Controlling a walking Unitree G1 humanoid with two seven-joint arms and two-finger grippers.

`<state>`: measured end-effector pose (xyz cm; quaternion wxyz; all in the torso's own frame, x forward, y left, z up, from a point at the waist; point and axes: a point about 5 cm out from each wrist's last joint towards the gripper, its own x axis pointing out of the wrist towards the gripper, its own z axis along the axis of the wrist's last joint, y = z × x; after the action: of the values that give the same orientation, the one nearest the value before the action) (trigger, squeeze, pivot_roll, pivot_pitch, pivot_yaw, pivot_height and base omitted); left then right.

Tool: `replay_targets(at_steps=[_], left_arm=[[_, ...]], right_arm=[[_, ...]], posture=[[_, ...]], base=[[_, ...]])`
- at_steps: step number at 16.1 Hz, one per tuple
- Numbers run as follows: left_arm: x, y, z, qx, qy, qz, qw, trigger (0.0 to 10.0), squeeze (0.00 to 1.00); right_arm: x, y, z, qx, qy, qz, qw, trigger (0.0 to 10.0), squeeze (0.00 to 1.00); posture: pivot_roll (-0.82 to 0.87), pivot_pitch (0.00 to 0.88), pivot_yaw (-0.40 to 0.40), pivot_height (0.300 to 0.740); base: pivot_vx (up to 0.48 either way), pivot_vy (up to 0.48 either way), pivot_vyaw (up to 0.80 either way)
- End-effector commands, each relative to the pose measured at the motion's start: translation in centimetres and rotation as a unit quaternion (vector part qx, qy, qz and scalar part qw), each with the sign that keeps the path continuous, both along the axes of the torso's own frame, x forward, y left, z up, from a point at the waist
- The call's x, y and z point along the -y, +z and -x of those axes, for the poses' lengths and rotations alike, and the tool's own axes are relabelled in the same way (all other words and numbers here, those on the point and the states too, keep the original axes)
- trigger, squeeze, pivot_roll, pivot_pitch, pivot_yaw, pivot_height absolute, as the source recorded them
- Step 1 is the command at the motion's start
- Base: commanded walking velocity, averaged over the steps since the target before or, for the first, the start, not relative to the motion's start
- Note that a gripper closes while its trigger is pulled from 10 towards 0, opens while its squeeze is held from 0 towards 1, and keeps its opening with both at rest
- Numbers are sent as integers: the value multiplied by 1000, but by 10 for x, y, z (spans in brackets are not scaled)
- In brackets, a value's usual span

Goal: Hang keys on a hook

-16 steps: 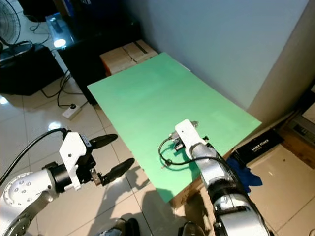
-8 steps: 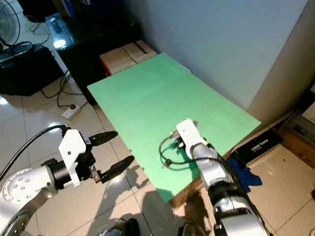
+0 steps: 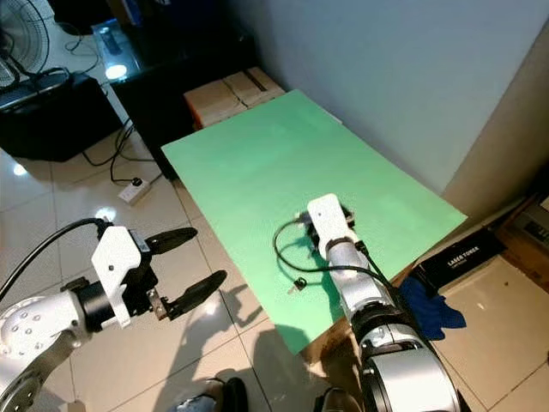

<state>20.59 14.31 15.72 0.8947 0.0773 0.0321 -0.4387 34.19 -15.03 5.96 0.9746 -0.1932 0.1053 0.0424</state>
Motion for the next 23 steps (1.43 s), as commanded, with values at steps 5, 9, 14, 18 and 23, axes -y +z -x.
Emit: replay_targets(at_steps=[5,9,14,18,23], left_arm=[[-4,5,4,4,9,5,1000,10000,0],[-4,6,6,3,12,8,1000,10000,0],[-4,7,7,0,9,11,1000,10000,0],[-5,9,9,-2,7,6,1000,10000,0],[-9,11,13,-7,8,-1,1000,10000,0]], right_arm=[[-33,-23,19,-16,-4,-72,997,10000,0],[-36,-37,31,-33,-27,-103,994,10000,0],[-25,-51,42,-58,-72,-108,990,10000,0],[-15,-53,43,-60,-77,-107,989,10000,0],[-4,-46,37,-46,-74,-103,991,10000,0]], posture=[[176,145,130,740],[183,152,126,740],[183,158,131,740],[200,174,140,740],[221,194,153,740]], base=[[0,0,0],[0,0,0],[0,0,0],[0,0,0],[0,0,0]])
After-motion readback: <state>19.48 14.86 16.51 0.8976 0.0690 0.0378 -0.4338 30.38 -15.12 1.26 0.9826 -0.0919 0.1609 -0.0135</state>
